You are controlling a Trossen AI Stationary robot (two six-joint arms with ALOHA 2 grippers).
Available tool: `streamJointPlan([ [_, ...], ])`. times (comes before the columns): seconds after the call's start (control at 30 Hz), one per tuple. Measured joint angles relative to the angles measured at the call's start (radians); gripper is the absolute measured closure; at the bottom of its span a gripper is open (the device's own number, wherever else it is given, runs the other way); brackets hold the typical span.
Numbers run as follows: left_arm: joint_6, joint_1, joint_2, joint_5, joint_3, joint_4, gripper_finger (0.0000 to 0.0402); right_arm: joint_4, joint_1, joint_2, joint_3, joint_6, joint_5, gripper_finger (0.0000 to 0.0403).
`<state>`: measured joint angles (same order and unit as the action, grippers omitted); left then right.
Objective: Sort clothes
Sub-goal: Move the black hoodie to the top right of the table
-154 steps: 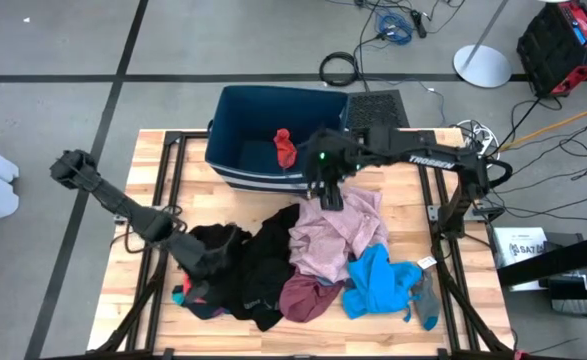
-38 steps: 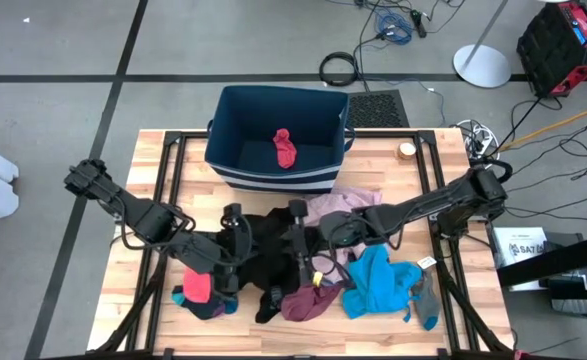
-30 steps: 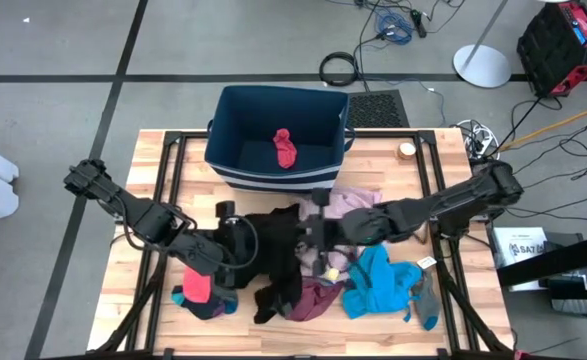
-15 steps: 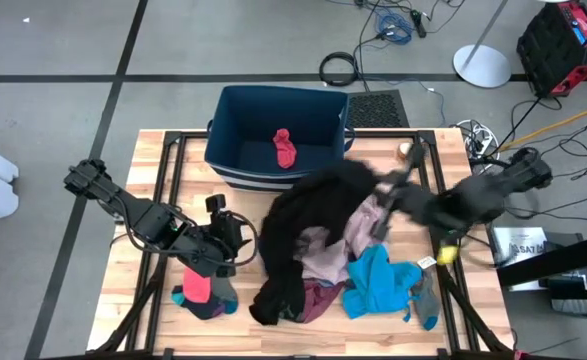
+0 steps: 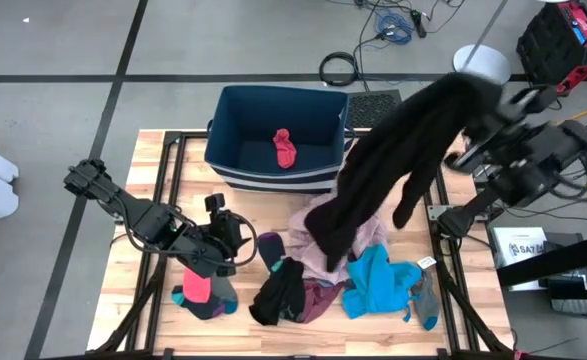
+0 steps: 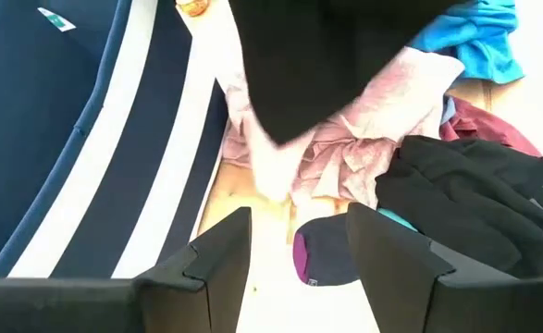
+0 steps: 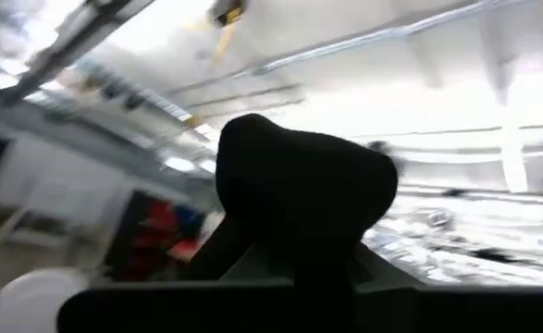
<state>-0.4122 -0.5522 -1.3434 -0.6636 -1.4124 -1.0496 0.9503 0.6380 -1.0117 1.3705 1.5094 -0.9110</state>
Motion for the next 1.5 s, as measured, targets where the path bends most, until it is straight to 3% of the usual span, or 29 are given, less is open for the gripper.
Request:
streamJointPlan([
  [0.33, 0.005, 0.001, 0.000, -0.004, 0.000, 0.000, 0.0212, 0.252, -0.070, 0.007, 0.051, 0.428, 0.054, 0.0403],
  [0.5, 0.006, 0.001, 0.000, -0.033, 0.000, 0.000, 0.0212, 0.251, -0.136, 0.013, 0.070, 0.416, 0.016, 0.0403],
  [0.73, 0.034, 0.003, 0.000, -0.053, 0.000, 0.000, 0.0212, 0.211, -0.291, 0.011, 0.055, 0.312, -0.186, 0.0403],
  [0.87, 0.035, 0.003, 0.000, -0.078, 0.000, 0.001, 0.0212, 0.090, -0.360, 0.019, 0.005, 0.155, -0.219, 0.0403],
  [1.0, 0.034, 0.003, 0.000, -0.078, 0.000, 0.003, 0.0212, -0.062, -0.517, 0.014, -0.073, -0.025, -0.264, 0.0403],
  [1.17, 0.033, 0.000, 0.000, -0.077, 0.000, 0.018, 0.0212, -0.430, -0.714, 0.051, -0.175, -0.439, -0.301, 0.0402],
  [1.3, 0.032, -0.005, 0.000, -0.077, 0.000, 0.019, 0.0212, -0.838, -0.864, 0.074, -0.198, -0.838, -0.219, 0.0402],
  [1.5, 0.033, -0.004, 0.000, -0.070, 0.000, 0.019, 0.0212, -1.251, -1.150, 0.065, -0.198, -1.321, 0.065, 0.0402],
])
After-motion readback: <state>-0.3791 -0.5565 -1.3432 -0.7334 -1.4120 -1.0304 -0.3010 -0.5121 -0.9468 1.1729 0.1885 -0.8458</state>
